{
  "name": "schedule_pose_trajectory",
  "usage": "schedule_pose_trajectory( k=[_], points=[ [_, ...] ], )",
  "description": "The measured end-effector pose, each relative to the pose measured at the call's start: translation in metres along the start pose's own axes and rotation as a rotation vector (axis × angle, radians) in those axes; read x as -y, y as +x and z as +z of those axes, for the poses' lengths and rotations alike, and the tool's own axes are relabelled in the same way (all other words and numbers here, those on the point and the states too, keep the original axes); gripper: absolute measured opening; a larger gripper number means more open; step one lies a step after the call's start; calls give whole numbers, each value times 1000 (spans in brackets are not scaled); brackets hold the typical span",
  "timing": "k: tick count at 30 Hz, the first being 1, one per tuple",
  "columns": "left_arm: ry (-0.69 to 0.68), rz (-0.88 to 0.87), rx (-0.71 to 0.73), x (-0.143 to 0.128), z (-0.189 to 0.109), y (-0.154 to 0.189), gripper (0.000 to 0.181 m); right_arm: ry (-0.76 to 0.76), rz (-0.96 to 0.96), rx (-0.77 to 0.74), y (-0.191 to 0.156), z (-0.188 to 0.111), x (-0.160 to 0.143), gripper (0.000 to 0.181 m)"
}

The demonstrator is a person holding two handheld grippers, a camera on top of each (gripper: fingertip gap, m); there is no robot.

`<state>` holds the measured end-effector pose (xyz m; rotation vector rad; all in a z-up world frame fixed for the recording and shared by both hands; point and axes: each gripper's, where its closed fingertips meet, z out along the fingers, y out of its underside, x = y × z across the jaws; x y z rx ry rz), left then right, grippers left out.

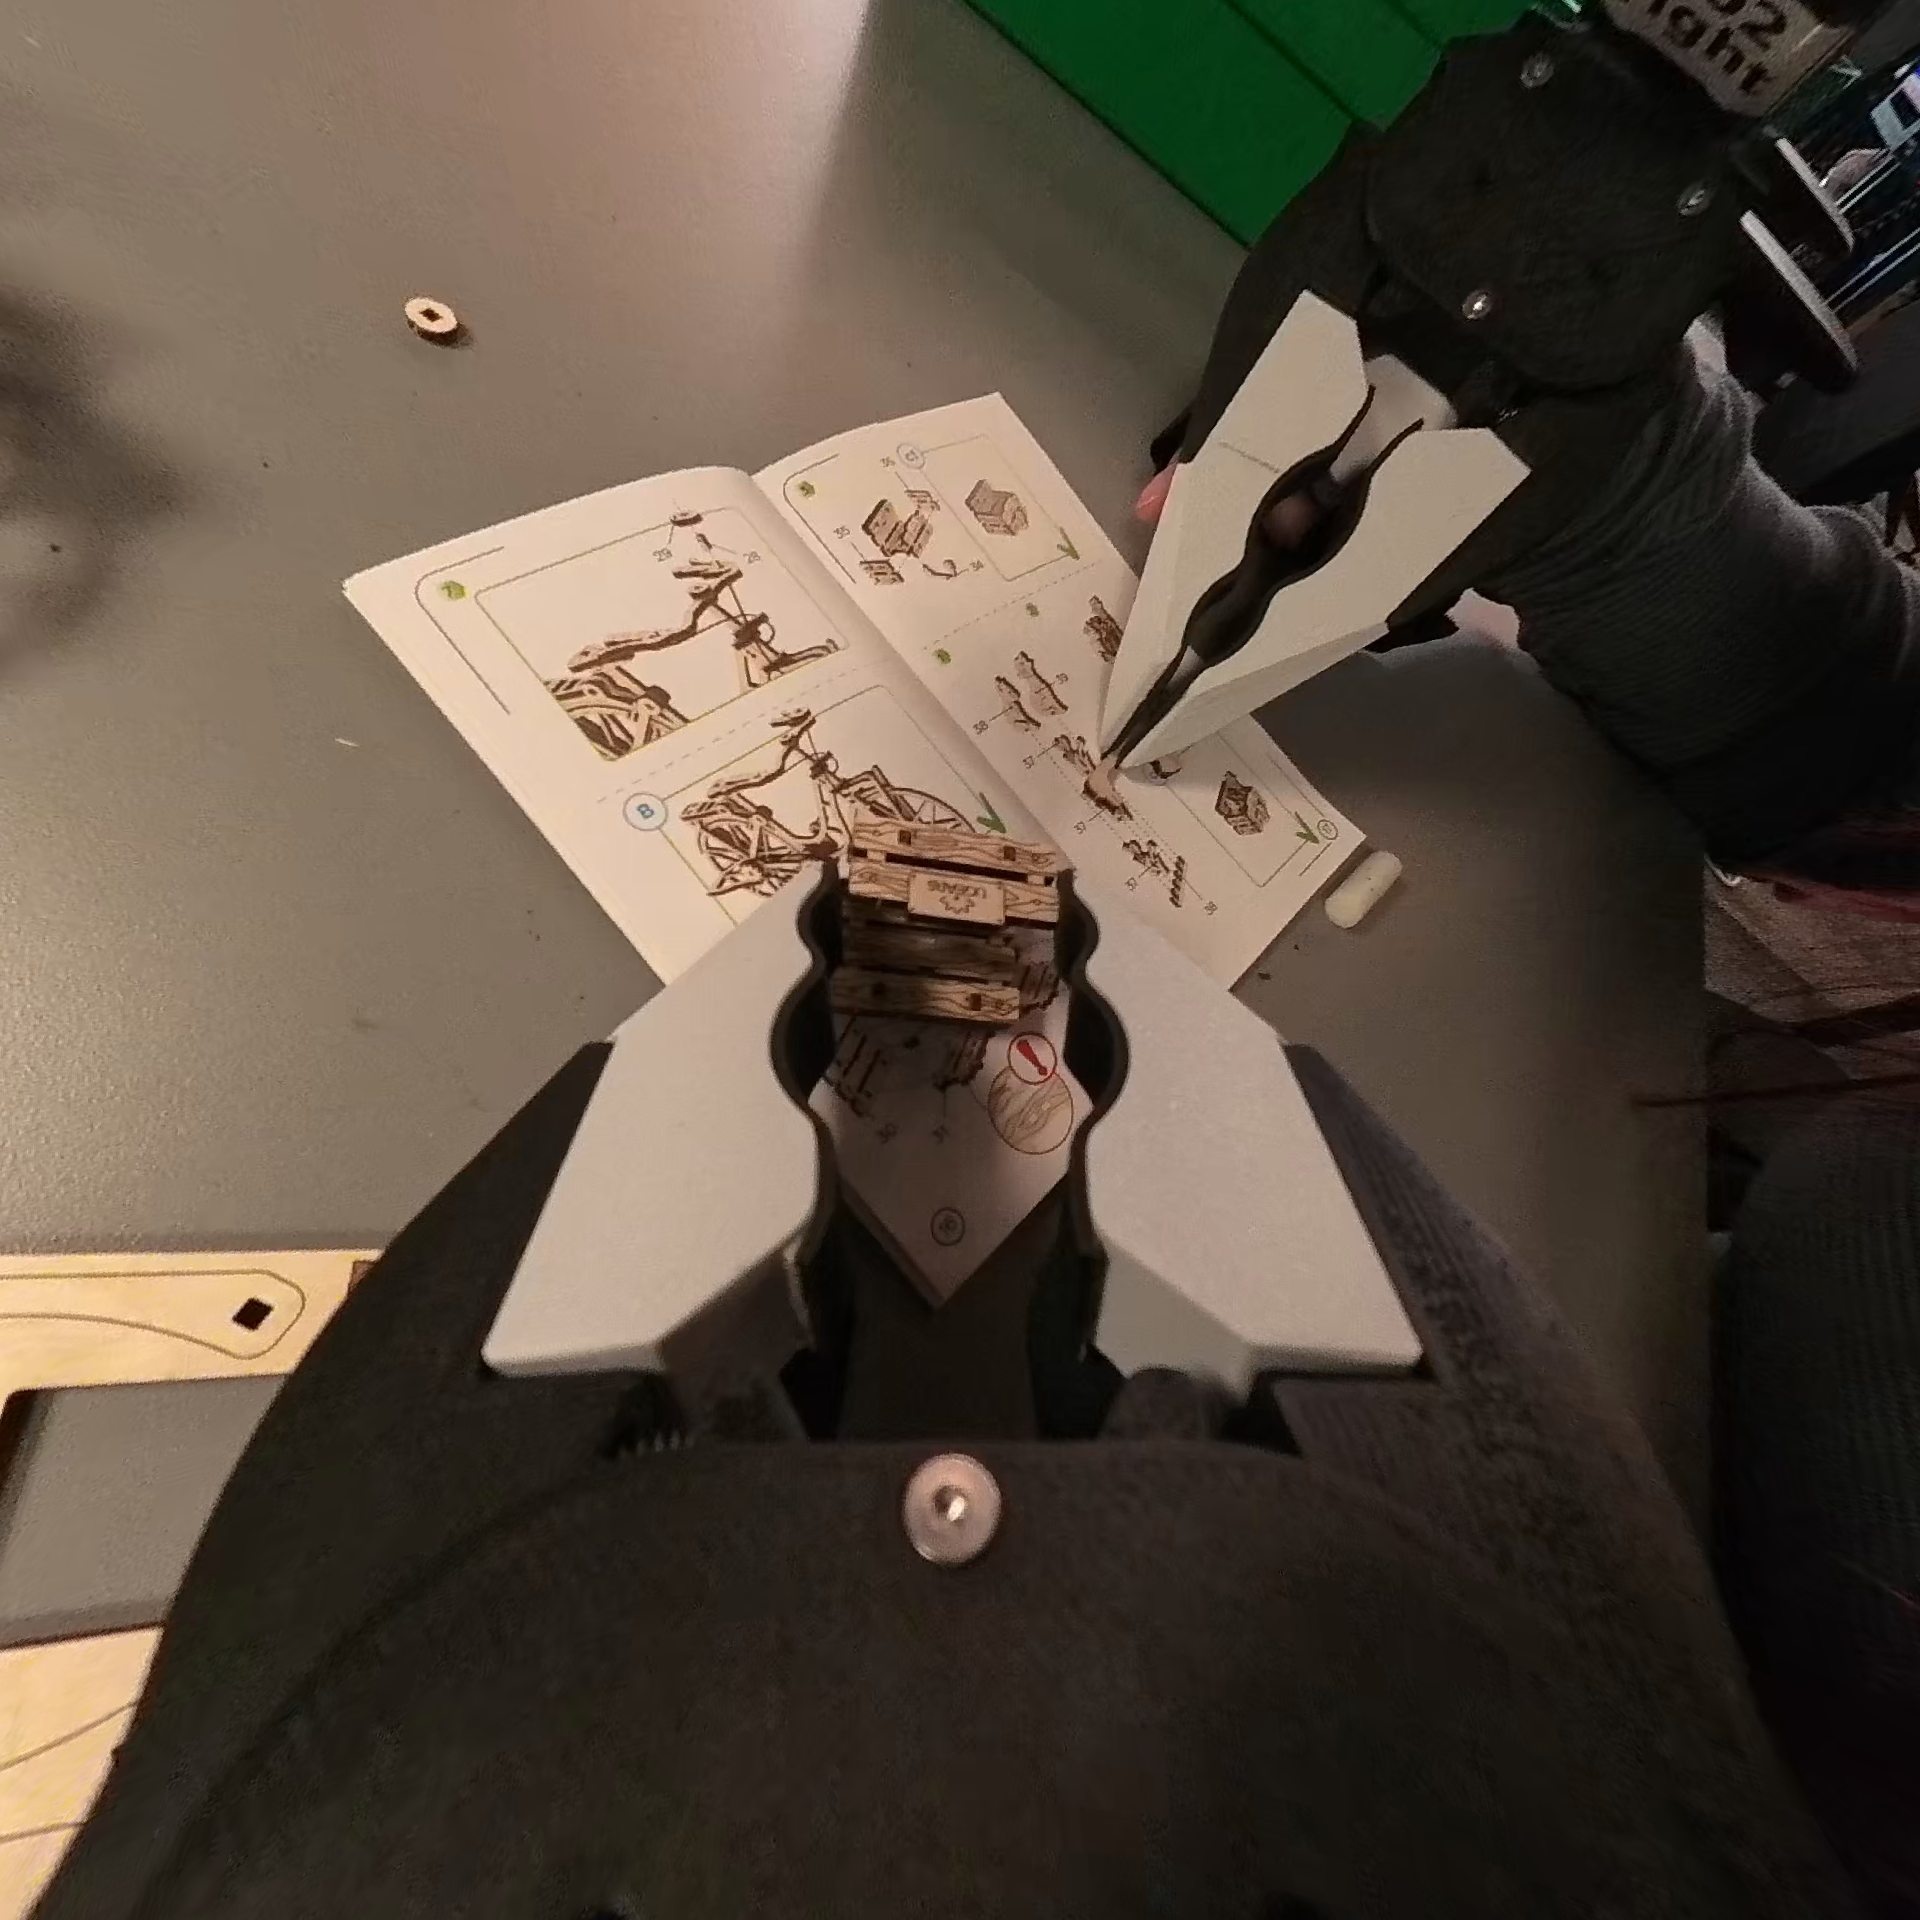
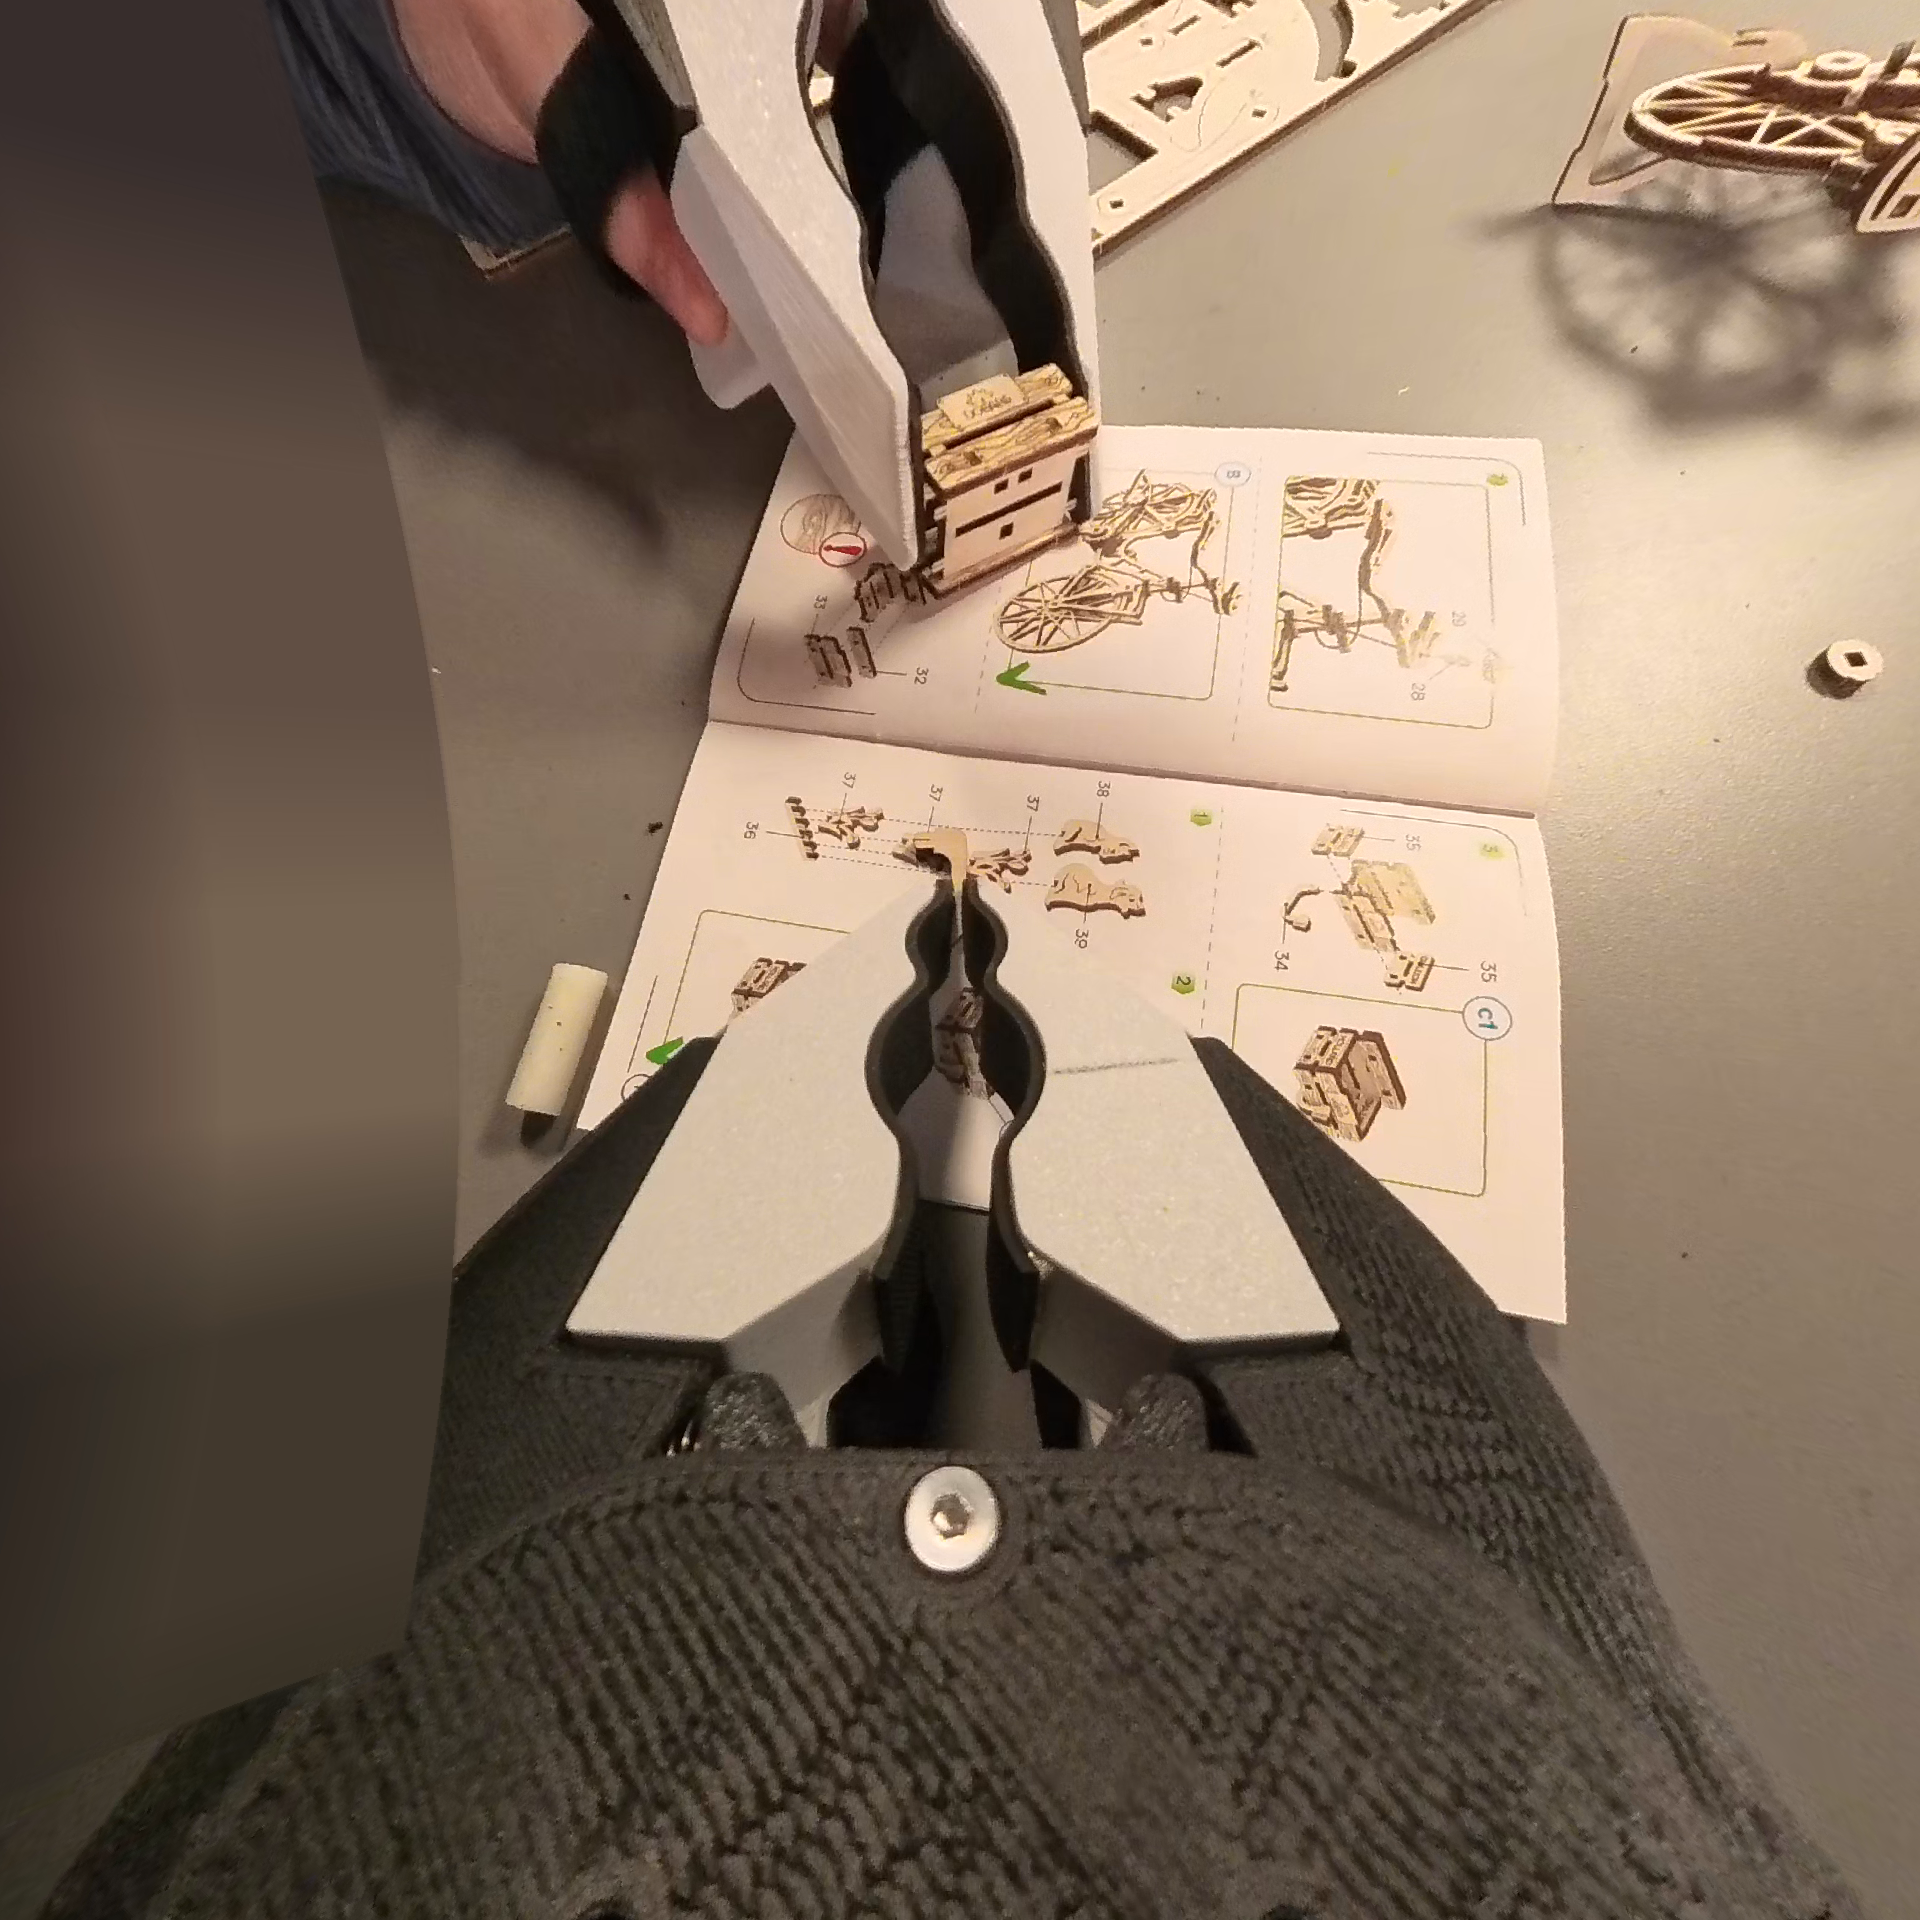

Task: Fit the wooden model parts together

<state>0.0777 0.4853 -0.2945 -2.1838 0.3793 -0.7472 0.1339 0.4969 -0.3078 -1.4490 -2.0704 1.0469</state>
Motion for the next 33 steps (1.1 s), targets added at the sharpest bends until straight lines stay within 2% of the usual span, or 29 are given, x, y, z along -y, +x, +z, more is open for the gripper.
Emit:
schedule_pose_trajectory(
  k=[29, 31, 33],
  points=[
    [1, -6, -21, 0, 0, 2, 39, -1, -5, -5, 0, 0, 1, 0],
    [47, -17, -79, 6, -4, 8, 40, 17, -21, -20, 1, 1, 6, 0],
    [225, -1, -201, 30, -21, 23, 39, 88, -58, -51, -1, -2, 24, 0]
  ],
)
